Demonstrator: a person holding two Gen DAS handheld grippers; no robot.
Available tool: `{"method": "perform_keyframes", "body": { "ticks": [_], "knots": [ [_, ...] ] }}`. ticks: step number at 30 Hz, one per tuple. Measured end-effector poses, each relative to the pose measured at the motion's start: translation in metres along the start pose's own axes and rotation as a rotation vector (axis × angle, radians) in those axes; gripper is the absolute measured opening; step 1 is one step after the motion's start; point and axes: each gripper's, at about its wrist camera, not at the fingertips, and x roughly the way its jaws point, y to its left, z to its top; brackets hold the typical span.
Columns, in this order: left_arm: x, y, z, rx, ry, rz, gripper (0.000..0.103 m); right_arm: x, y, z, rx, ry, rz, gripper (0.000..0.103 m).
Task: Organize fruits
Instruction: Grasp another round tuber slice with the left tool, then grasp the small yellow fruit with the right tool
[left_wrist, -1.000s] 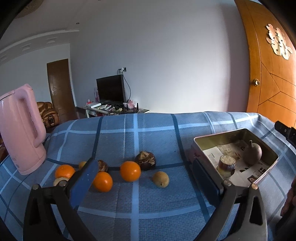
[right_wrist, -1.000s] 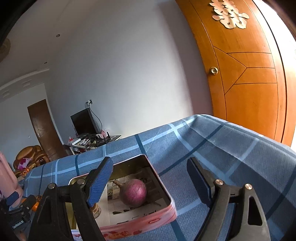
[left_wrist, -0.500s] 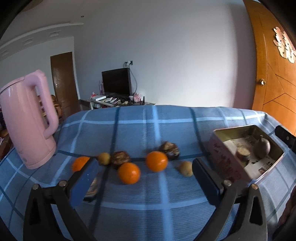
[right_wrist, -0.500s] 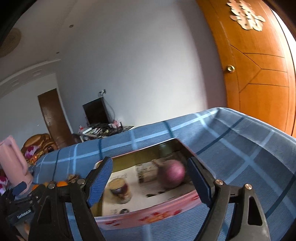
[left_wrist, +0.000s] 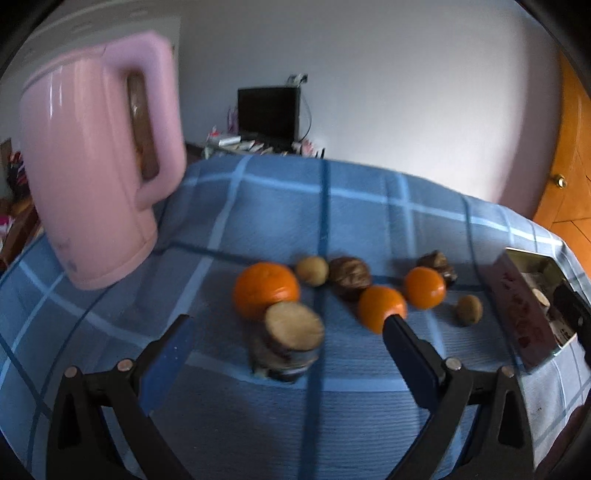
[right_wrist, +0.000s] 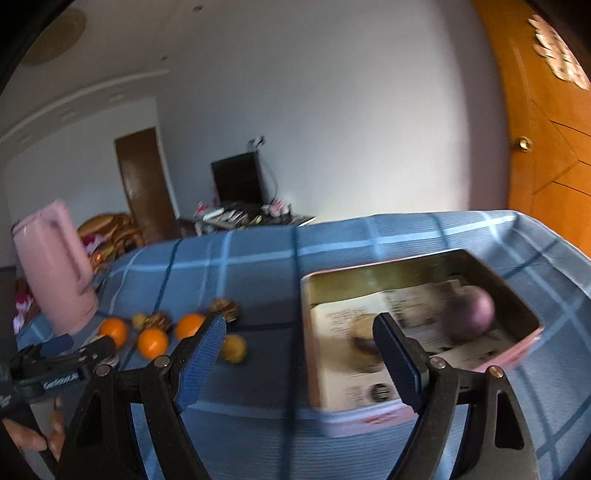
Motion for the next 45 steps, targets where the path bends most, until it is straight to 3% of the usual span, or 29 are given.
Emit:
{"method": "perform_keyframes", "body": {
  "ticks": [3,5,7,8,11,15,20,25,30,37,41,43,45],
  "knots": [
    [0.013,0.006,0.001,-0.015,0.062,-0.016,0.092,0.010,0.021,-0.001,-0.049,0.026,0.025,0.082],
    [0.021,0.007,0.001,-0.014,0.105,-0.033,0.086,0.018,0.033,0.000,-0.078,0.051,0.030,0.074],
    [0.031,0.006,-0.001,-0.017,0.159,-0.051,0.077,0.032,0.045,-0.001,-0.109,0.104,0.031,0.054],
    [0.035,0.007,-0.002,-0.021,0.178,-0.056,0.076,0.038,0.048,-0.001,-0.114,0.129,0.030,0.052],
    [0.038,0.011,-0.002,-0.027,0.167,-0.056,0.072,0.052,0.050,-0.002,-0.087,0.192,0.044,0.051],
    [0.039,0.016,-0.001,-0.055,0.159,-0.103,0.048,0.061,0.048,-0.003,-0.068,0.234,0.055,0.051],
    [0.033,0.024,-0.002,-0.083,0.133,-0.128,0.045,0.060,0.045,-0.003,-0.046,0.227,0.070,0.051],
    [0.013,0.030,0.000,-0.099,0.041,-0.083,0.043,0.058,0.040,-0.002,-0.027,0.224,0.100,0.051],
    [-0.001,0.032,0.003,-0.122,-0.026,-0.111,0.043,0.061,0.043,-0.003,-0.044,0.242,0.100,0.051],
    [-0.019,0.027,0.006,-0.104,-0.104,-0.128,0.043,0.082,0.052,-0.002,-0.062,0.314,0.082,0.051],
    [-0.021,0.024,0.007,-0.090,-0.110,-0.146,0.043,0.101,0.064,-0.004,-0.108,0.390,0.060,0.050],
    [-0.020,0.023,0.006,-0.093,-0.100,-0.158,0.043,0.110,0.068,-0.007,-0.126,0.433,0.040,0.047],
    [-0.019,0.022,0.006,-0.089,-0.099,-0.160,0.043,0.112,0.070,-0.008,-0.136,0.428,0.038,0.037]
  ]
}}
